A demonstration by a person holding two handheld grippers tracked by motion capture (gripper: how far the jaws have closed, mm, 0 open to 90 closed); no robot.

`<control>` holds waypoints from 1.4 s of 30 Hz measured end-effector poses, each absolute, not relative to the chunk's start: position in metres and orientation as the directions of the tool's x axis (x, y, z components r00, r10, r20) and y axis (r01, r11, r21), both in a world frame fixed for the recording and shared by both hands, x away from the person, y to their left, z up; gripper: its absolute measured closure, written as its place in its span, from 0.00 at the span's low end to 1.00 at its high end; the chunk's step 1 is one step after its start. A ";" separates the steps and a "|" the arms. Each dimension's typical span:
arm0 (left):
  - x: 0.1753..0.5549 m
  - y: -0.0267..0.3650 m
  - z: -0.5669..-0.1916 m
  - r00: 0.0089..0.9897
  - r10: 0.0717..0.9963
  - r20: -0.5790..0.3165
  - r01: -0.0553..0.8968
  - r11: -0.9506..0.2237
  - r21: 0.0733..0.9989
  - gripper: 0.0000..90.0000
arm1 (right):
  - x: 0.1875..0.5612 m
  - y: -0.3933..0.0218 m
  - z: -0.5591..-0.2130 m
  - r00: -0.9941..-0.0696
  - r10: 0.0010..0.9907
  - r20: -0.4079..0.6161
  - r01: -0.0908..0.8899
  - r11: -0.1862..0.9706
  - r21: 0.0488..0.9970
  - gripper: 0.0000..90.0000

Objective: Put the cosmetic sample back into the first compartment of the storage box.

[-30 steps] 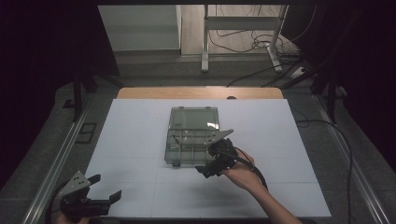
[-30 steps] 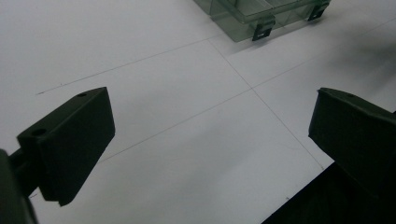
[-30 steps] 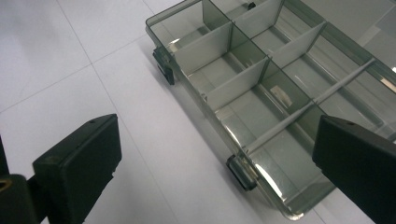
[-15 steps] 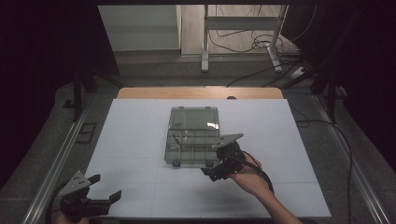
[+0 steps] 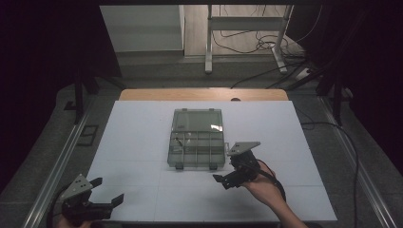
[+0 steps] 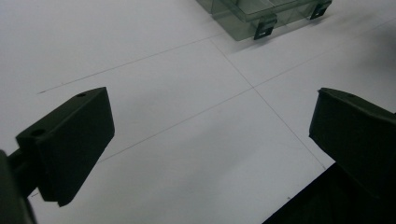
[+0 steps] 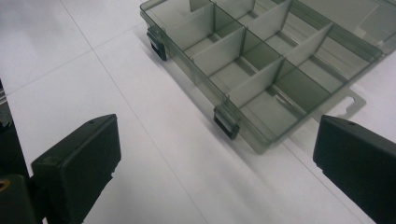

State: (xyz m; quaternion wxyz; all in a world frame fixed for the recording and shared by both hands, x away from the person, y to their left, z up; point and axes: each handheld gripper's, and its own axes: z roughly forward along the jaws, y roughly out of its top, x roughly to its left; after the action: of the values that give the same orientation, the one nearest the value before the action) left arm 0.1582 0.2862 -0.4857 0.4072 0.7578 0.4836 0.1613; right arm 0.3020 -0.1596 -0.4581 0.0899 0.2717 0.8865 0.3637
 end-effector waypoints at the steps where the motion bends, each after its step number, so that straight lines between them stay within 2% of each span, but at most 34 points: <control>1: 0.158 0.286 -0.486 0.481 0.864 -0.149 0.601 -0.201 0.773 0.01 | 0.301 -0.161 -0.458 -0.834 0.551 0.040 0.420 0.586 0.693 0.02; 42: 0.159 0.286 -0.486 0.475 0.867 -0.150 0.606 -0.199 0.770 0.01 | 0.265 -0.228 -0.451 -0.758 0.652 0.036 0.462 0.495 0.736 0.00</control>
State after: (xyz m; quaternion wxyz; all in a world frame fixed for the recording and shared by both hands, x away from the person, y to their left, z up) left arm 0.1588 0.2860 -0.4857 0.4049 0.7573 0.4865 0.1611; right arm 0.2651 -0.2279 -0.4513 0.1242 0.3253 0.8557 0.3828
